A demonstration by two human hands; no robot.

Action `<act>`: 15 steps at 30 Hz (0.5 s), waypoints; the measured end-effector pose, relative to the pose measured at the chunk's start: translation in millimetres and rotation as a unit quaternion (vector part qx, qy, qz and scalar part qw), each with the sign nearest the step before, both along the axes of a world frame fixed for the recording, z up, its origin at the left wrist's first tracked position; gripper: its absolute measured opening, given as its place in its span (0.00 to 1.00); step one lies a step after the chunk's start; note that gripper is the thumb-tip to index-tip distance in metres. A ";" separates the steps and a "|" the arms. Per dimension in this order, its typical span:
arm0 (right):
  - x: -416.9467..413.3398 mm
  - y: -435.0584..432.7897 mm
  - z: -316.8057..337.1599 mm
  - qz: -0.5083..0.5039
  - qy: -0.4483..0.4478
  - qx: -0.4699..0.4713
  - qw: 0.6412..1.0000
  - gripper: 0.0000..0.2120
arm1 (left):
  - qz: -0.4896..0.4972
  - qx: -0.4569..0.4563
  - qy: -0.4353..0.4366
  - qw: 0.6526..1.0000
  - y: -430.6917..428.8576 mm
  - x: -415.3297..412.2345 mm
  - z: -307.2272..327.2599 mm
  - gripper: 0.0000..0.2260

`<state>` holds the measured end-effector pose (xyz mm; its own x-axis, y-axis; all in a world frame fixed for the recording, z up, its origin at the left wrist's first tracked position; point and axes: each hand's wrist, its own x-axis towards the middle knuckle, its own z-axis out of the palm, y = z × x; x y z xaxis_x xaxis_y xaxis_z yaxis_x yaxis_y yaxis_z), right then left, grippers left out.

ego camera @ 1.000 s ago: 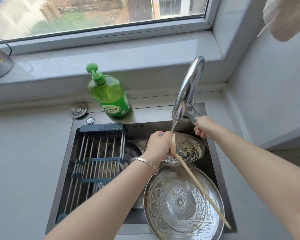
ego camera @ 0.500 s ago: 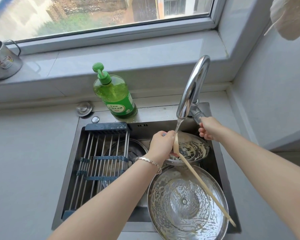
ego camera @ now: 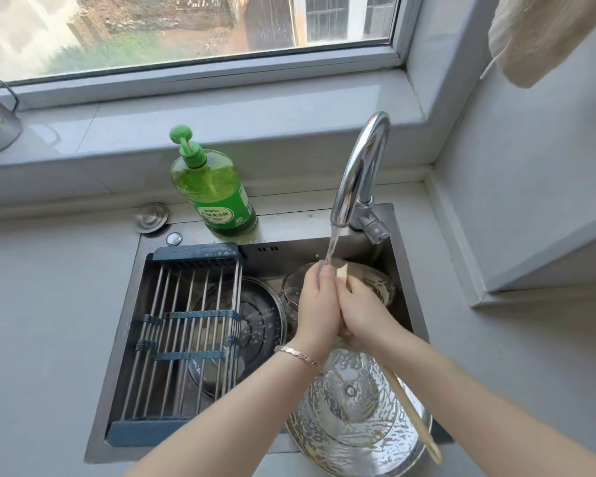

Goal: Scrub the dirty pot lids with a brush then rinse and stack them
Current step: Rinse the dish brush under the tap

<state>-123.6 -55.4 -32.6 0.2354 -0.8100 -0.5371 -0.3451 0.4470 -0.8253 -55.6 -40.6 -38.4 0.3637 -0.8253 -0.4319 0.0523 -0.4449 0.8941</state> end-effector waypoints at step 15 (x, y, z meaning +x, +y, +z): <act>6.7 13.2 -10.4 0.097 0.184 -0.045 0.977 0.20 | -0.075 0.062 -0.139 0.986 -12.2 17.7 3.2 0.17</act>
<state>-116.9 -42.2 -43.1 0.1937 -0.8168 -0.5434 -0.6973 0.2750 -0.6619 -37.9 -52.7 -35.3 0.3606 -0.8260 -0.4333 -0.2613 -0.5354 0.8031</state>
